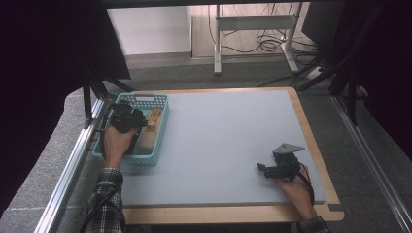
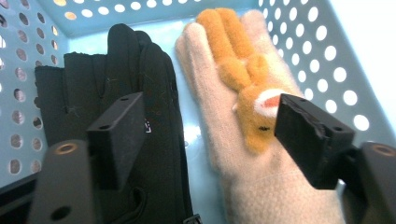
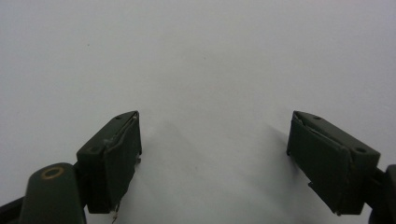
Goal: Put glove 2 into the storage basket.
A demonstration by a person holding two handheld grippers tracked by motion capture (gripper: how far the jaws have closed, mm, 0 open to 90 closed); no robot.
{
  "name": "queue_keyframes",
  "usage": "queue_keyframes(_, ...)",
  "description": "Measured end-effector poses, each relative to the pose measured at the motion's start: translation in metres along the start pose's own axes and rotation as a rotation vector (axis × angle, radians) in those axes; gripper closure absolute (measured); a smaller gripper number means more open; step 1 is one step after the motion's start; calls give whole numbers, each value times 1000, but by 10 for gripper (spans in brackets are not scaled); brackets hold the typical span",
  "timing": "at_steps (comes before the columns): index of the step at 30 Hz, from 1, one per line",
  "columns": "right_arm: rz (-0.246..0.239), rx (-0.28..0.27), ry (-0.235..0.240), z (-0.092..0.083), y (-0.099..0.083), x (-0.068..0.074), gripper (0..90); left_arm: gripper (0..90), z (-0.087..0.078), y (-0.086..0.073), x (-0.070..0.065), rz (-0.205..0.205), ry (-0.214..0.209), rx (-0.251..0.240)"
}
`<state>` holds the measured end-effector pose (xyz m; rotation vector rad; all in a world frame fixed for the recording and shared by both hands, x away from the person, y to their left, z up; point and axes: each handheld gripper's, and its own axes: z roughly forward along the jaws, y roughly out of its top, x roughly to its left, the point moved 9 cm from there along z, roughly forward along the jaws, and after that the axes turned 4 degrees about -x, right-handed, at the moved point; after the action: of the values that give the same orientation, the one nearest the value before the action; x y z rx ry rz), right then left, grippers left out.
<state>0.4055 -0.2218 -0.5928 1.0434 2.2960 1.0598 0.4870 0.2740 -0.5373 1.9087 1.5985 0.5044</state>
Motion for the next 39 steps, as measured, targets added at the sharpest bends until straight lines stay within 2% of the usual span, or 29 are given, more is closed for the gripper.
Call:
queue_keyframes(10,0,0,-1,0,0,0,172,139,-16,-1,-4,25,-30,-31)
queue_keyframes(20,-1,0,-1,0,0,0,172,102,-30,-6,-9,45,-70,-57)
queue_keyframes(25,-1,0,-1,0,0,0,171,85,-38,-5,-16,54,-99,-76)
queue_keyframes(31,-1,-1,-2,0,0,0,171,62,-46,-7,-25,100,-109,-84)
queue_keyframes(39,-1,0,-2,0,0,0,171,39,-53,-9,-40,132,-137,-100)
